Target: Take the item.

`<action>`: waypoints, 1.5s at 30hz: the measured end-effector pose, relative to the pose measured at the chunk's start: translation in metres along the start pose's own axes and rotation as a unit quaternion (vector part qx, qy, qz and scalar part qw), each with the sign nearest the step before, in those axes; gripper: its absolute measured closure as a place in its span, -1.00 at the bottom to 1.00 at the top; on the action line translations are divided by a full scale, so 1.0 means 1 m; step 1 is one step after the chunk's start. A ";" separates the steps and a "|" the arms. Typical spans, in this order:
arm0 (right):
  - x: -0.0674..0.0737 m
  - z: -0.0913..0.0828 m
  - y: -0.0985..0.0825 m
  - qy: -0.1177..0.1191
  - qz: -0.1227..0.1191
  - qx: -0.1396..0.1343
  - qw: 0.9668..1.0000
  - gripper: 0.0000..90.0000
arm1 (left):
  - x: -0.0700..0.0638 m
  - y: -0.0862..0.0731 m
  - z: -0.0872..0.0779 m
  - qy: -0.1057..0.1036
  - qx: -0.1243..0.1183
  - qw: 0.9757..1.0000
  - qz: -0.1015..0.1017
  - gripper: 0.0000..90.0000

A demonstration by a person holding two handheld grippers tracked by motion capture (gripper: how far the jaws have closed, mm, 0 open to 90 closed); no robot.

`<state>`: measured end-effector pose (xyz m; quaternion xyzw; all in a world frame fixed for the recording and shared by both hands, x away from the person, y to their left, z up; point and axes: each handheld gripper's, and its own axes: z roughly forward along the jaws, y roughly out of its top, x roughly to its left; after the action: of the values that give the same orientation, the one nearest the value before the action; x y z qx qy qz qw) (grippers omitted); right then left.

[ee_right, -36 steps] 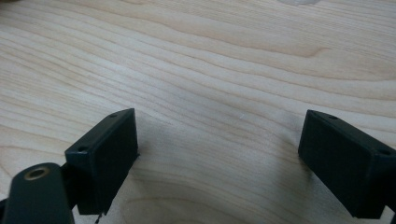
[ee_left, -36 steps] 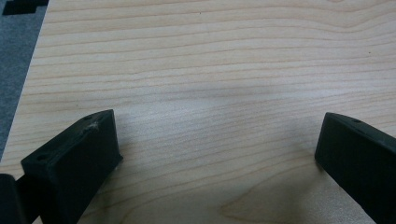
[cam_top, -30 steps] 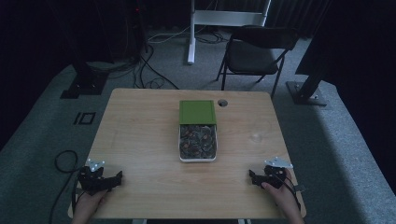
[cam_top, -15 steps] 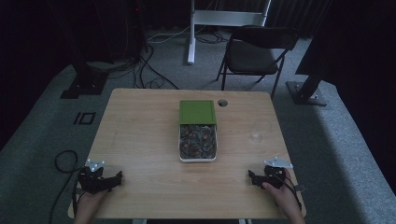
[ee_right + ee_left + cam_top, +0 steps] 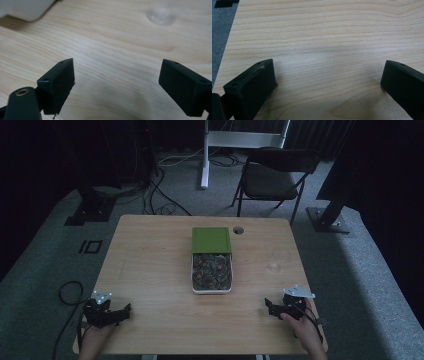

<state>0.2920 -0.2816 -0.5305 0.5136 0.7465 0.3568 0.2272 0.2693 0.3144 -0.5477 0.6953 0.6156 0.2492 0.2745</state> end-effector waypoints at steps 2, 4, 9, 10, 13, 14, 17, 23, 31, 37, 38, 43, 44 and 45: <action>0.001 -0.002 0.003 0.002 0.000 -0.004 1.000 -0.70 | 0.000 0.000 0.000 0.000 0.000 1.000 0.000 -1.00; 0.002 -0.004 0.005 0.001 -0.004 -0.007 1.000 -0.70 | 0.000 0.000 0.000 0.000 0.000 1.000 0.000 -0.99; 0.003 -0.012 0.013 0.003 -0.009 -0.020 1.000 -0.70 | 0.000 0.000 0.000 0.000 0.000 1.000 0.000 -0.99; 0.003 -0.013 0.015 0.006 -0.007 -0.025 1.000 -0.70 | 0.000 0.000 0.000 0.000 0.000 1.000 0.000 -0.99; 0.004 -0.017 0.019 0.012 -0.005 -0.030 0.999 -0.70 | 0.000 0.000 0.000 0.000 0.000 1.000 0.000 -0.99; 0.004 -0.017 0.019 0.013 -0.006 -0.031 0.999 -0.70 | 0.000 0.000 0.000 0.000 0.000 1.000 0.000 -1.00; 0.007 -0.020 0.022 0.017 -0.011 -0.034 0.999 -0.70 | 0.000 0.000 0.000 0.000 0.000 1.000 0.000 -0.99; 0.013 -0.024 0.029 0.021 -0.022 -0.041 0.999 -0.70 | 0.000 0.000 0.000 0.000 0.000 1.000 0.000 -1.00; 0.022 -0.028 0.040 0.035 -0.027 -0.053 0.998 -0.69 | 0.000 0.000 0.000 0.000 0.000 1.000 0.000 -1.00; 0.028 -0.031 0.049 0.043 -0.031 -0.062 0.997 -0.68 | 0.000 0.000 0.000 0.000 -0.001 1.000 -0.001 -1.00; 0.030 -0.031 0.051 0.044 -0.032 -0.062 0.997 -0.68 | 0.000 0.000 0.000 0.000 -0.001 1.000 -0.001 -0.99; 0.036 -0.032 0.060 0.050 -0.038 -0.072 0.995 -0.68 | 0.000 0.000 0.000 0.000 -0.001 1.000 -0.001 -0.99; 0.038 -0.033 0.062 0.051 -0.038 -0.073 0.995 -0.68 | 0.000 0.000 0.000 0.000 -0.001 1.000 -0.001 -1.00; 0.039 -0.033 0.064 0.051 -0.038 -0.075 0.995 -0.68 | 0.000 0.000 0.000 0.000 -0.001 1.000 -0.001 -1.00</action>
<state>0.2928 -0.2410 -0.4595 0.4475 0.7476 0.4281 0.2400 0.2693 0.3142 -0.5479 0.6945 0.6161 0.2495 0.2754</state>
